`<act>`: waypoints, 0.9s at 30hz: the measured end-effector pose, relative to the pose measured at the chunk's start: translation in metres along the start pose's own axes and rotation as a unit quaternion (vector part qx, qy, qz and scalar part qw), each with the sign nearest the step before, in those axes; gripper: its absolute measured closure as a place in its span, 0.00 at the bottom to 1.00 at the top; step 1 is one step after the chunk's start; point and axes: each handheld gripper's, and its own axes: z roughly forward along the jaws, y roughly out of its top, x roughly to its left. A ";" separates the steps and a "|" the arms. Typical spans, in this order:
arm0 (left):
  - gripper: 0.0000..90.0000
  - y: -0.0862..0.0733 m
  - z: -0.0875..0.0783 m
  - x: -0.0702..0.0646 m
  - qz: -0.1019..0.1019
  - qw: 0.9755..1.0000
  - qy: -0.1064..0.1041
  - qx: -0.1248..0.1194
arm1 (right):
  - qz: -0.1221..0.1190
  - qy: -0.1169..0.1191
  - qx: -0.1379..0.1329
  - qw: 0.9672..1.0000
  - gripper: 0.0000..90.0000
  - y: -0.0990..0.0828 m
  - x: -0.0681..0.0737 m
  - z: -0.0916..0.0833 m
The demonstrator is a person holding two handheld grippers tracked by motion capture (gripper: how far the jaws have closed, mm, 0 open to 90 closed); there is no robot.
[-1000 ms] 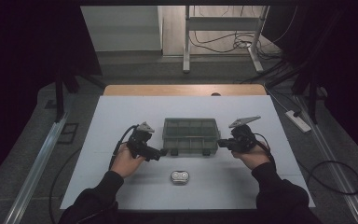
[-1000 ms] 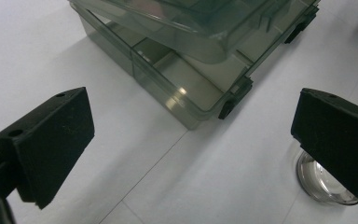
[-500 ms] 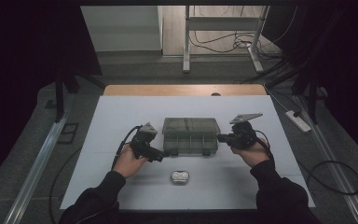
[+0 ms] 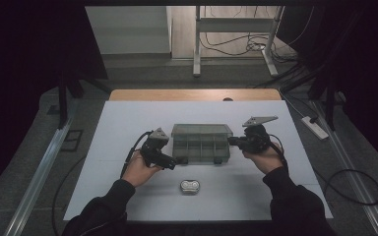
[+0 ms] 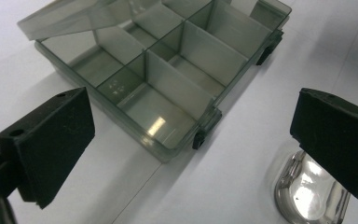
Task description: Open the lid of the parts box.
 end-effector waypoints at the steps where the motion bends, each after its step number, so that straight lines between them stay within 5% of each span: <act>1: 0.00 0.000 0.000 0.000 0.002 1.000 -0.001 0.001 | 0.001 0.000 -0.001 1.000 1.00 0.000 0.000 0.000; 15: 0.19 0.007 0.005 -0.007 0.039 0.999 0.003 0.001 | 0.005 -0.003 -0.014 1.000 1.00 0.006 -0.005 -0.003; 27: 0.60 0.015 0.015 -0.014 0.042 0.999 -0.011 0.018 | 0.006 -0.006 -0.019 1.000 1.00 0.011 -0.006 -0.002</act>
